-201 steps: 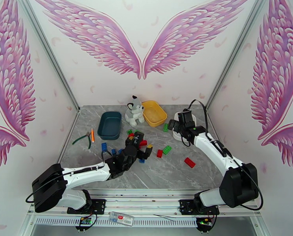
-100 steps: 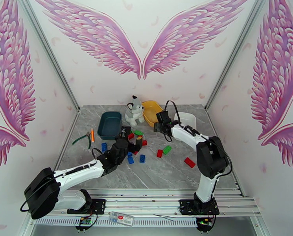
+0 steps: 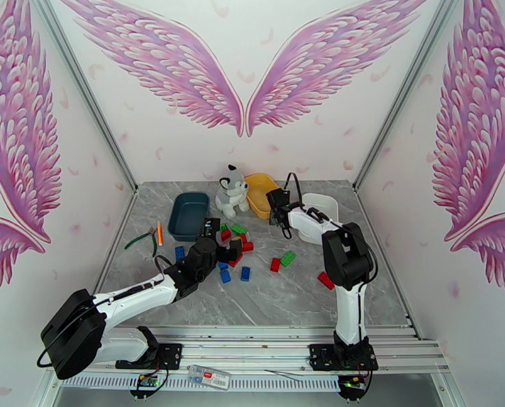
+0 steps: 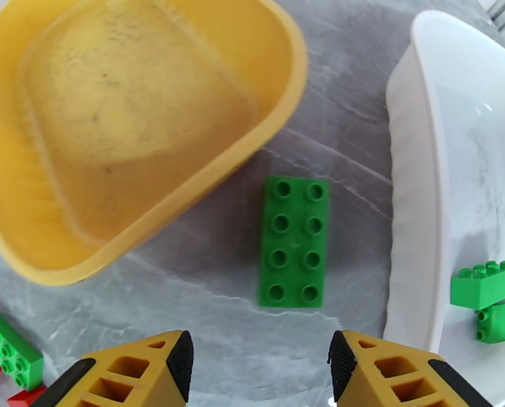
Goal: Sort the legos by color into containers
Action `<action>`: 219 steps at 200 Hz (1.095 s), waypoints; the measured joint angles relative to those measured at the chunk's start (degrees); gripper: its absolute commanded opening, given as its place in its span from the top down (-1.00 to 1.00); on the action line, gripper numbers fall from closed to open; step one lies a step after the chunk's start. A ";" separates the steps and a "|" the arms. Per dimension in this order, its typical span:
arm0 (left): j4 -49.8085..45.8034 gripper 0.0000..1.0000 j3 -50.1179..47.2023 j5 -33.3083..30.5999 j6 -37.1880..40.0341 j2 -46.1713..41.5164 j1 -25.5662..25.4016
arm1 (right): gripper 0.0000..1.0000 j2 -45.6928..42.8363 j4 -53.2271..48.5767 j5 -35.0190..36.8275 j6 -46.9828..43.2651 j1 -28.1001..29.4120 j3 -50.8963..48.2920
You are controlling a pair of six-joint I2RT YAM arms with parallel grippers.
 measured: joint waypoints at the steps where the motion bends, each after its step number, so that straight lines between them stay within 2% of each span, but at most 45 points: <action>1: 0.00 -0.98 0.00 0.02 0.00 0.00 0.00 | -0.26 0.02 0.02 -0.02 0.02 -0.04 -0.02; 105: 0.02 -0.98 -0.04 1.36 -0.50 0.00 0.00 | -0.24 6.27 0.28 -0.57 0.90 -1.88 1.68; 151: 0.04 -0.97 -0.04 1.90 -0.66 0.00 0.00 | -0.13 7.56 0.20 -0.92 1.57 -2.12 4.24; 192: 0.04 -0.98 -0.04 2.03 -0.66 0.00 0.00 | -0.12 8.48 0.13 -2.12 2.67 -3.30 4.70; 219: 0.13 -0.98 -0.04 2.19 -0.68 0.02 0.00 | 0.00 8.92 0.02 -3.21 3.06 -3.67 5.16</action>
